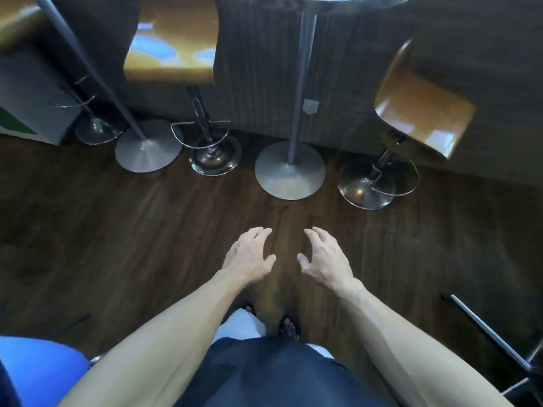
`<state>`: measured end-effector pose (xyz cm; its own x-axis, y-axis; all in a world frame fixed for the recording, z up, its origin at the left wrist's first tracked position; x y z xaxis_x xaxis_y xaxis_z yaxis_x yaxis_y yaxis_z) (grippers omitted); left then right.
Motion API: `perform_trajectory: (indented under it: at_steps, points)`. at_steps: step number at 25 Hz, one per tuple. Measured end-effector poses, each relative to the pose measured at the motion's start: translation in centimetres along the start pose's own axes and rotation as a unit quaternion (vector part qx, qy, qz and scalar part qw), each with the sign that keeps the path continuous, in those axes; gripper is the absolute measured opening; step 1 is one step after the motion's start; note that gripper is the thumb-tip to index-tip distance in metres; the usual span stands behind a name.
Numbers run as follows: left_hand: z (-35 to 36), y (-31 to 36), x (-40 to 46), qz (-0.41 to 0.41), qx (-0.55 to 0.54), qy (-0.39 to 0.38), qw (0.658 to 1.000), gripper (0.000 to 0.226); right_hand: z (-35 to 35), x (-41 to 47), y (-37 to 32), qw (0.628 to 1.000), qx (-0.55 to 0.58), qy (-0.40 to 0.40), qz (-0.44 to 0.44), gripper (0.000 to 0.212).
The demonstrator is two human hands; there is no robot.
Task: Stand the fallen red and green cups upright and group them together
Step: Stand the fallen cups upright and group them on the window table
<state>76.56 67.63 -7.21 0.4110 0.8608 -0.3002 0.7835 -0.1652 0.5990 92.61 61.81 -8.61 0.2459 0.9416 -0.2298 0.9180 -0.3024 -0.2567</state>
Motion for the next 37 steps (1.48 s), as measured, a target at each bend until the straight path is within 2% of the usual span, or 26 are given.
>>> perform_trajectory:
  at_steps: [4,10,13,18,25,33,37]
  points:
    - [-4.7,3.0,7.2,0.047,-0.015,0.035,0.998,0.064,-5.0,7.5,-0.8,0.999,-0.004,0.048,-0.021,0.066]
    - [-20.4,11.9,20.3,0.188,-0.019,0.155,0.970,0.065,-23.6,20.4,-5.0,0.964,-0.011,0.261,-0.040,0.063]
    - [-26.7,15.5,24.8,0.227,-0.016,0.200,0.953,0.064,-30.6,24.8,-6.7,0.947,-0.020,0.319,-0.044,0.063]
    - [-34.1,20.6,31.1,0.273,-0.013,0.239,0.932,0.063,-37.7,31.7,-8.3,0.936,-0.032,0.347,-0.049,0.063]
    - [-39.7,24.0,39.2,0.277,-0.023,0.268,0.922,0.064,-43.0,40.1,-8.2,0.929,-0.019,0.362,-0.071,0.070]
    - [-42.3,23.7,46.6,0.245,-0.034,0.272,0.930,0.065,-42.3,45.9,-8.0,0.942,0.017,0.311,-0.129,0.090]
    - [-44.5,24.8,49.1,0.274,-0.035,0.272,0.922,0.064,-41.7,46.3,-8.0,0.943,0.043,0.308,-0.120,0.084]
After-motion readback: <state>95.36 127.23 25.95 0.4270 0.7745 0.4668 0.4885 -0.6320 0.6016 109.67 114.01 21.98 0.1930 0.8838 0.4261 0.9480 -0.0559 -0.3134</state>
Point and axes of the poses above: each hand's wrist, its own x-axis towards the middle knuckle, its own z-axis out of the palm, y = z × x, the point moved 10 cm from there along x, towards the middle knuckle, and after that the axes turned 12 degrees about -x, right-handed, at the moved point
